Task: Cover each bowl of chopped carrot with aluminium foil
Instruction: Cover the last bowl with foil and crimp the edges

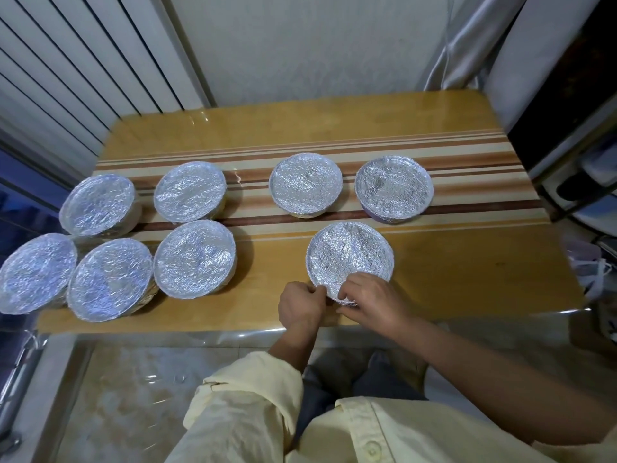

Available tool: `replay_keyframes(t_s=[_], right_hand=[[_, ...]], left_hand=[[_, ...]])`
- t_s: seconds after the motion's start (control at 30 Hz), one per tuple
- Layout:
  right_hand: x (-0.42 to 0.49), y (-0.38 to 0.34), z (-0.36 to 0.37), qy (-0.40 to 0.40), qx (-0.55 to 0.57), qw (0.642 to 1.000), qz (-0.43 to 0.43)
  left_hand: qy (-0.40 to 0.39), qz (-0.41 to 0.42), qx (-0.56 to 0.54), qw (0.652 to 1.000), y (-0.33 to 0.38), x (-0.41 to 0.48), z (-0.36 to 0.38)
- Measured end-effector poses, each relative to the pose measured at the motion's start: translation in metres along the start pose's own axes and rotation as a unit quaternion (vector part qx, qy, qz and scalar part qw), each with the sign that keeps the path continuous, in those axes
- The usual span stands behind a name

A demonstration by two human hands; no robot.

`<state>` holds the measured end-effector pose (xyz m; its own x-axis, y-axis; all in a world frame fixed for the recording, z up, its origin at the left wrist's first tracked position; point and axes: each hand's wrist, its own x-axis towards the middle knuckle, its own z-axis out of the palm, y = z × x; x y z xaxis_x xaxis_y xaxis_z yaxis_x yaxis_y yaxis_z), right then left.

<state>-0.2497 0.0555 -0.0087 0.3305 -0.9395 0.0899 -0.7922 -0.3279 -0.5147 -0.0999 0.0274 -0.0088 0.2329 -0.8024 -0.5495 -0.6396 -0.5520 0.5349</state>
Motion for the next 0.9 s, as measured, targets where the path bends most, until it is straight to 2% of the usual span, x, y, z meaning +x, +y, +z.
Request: replay_keyframes(t_s=[0.2, 0.37, 0.57, 0.9], right_hand=[[0.003, -0.002, 0.000, 0.006, -0.042, 0.999, -0.024], [0.005, -0.002, 0.002, 0.002, -0.040, 0.999, -0.020], [0.005, -0.004, 0.004, 0.000, -0.037, 0.999, -0.020], [0.008, -0.006, 0.005, 0.017, -0.031, 0.999, 0.003]], left_hand=[[-0.004, 0.000, -0.008, 1.000, 0.002, 0.003, -0.004], [-0.011, -0.011, -0.087, 0.996, -0.008, -0.004, -0.001], [0.008, -0.028, -0.108, 0.994, -0.005, -0.014, 0.009], [-0.004, -0.049, -0.157, 0.986, -0.005, -0.015, 0.011]])
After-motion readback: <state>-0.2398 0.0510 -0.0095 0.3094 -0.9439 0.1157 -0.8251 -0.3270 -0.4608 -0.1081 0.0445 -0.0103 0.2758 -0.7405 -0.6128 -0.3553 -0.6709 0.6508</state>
